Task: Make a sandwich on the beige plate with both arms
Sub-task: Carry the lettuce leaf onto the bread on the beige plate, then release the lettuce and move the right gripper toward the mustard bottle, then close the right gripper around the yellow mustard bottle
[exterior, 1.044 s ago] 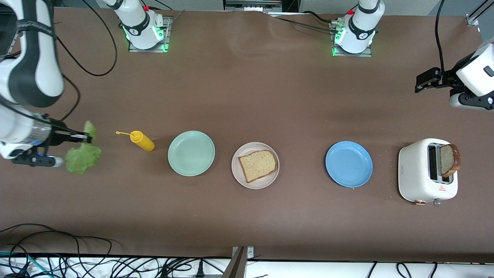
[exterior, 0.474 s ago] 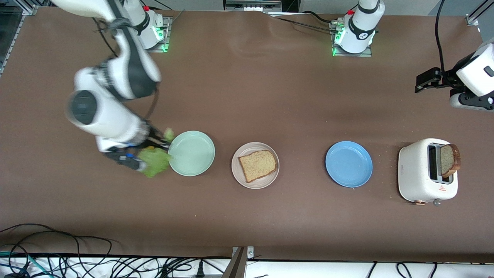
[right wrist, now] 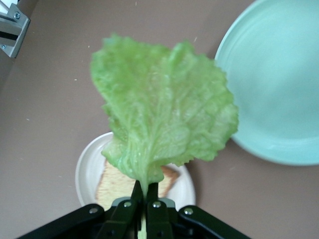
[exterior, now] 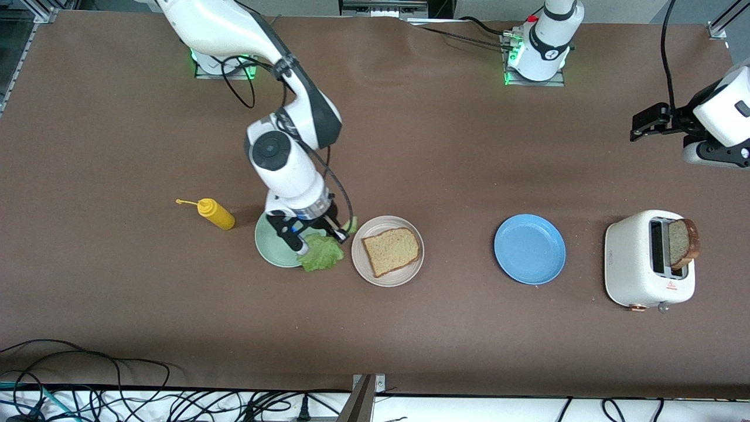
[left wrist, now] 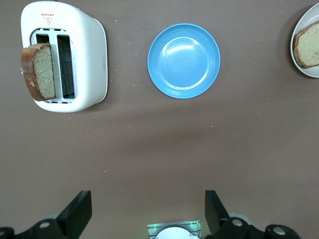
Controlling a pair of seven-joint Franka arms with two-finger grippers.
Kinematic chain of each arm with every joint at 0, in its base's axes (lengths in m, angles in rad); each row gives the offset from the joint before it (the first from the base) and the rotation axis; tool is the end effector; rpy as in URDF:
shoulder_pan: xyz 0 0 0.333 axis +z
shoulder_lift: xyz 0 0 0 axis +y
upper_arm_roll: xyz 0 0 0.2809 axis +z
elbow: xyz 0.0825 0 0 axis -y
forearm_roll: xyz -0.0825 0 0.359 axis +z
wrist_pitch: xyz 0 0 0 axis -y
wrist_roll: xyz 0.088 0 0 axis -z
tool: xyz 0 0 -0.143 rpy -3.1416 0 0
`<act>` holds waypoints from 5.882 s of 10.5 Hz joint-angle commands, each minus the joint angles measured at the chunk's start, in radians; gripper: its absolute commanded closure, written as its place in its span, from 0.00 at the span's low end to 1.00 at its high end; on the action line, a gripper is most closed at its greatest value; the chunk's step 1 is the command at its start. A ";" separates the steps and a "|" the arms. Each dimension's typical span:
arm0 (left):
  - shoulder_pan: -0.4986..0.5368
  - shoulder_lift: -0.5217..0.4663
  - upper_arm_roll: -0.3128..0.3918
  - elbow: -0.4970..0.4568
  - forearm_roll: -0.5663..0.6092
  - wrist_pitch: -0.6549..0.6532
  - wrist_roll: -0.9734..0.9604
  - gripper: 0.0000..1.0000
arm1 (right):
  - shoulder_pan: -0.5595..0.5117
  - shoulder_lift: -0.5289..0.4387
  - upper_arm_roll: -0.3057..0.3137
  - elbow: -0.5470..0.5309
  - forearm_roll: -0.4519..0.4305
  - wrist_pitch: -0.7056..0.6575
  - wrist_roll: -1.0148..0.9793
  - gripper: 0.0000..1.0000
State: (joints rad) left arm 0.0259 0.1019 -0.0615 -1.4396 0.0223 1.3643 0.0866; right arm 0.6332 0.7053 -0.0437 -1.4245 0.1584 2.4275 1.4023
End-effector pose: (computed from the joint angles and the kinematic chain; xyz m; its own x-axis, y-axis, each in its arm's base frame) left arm 0.5283 -0.0138 0.5409 0.9772 -0.1176 -0.1768 -0.1196 -0.9928 -0.0007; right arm 0.5924 0.4080 0.2626 0.6256 -0.7781 -0.0558 -0.7533 -0.5839 -0.3026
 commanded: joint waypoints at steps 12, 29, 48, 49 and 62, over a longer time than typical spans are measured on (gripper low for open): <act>0.011 0.012 -0.001 0.028 -0.015 -0.014 0.005 0.00 | 0.040 0.142 0.029 0.191 0.031 -0.023 0.196 0.00; 0.103 0.081 0.003 0.028 0.030 0.078 0.055 0.00 | -0.179 -0.378 -0.284 -0.115 -0.125 -0.740 -1.326 0.00; 0.089 0.084 -0.004 0.028 0.027 0.078 0.053 0.00 | -0.484 -0.247 -0.556 -0.573 0.806 -0.606 -3.328 0.00; 0.089 0.084 -0.004 0.028 0.027 0.078 0.053 0.00 | -0.503 -0.206 -0.555 -0.570 0.869 -0.660 -3.446 0.00; 0.088 0.084 -0.004 0.028 0.027 0.078 0.053 0.00 | -0.550 0.137 -0.460 -0.403 1.291 -1.102 -3.943 0.00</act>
State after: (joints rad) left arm 0.1176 0.1757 -0.0650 -1.4383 0.0241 1.4480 0.1227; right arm 0.1271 0.7850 -0.5594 -1.8998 1.4044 1.3846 -2.5670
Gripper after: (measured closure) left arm 0.000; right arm 0.000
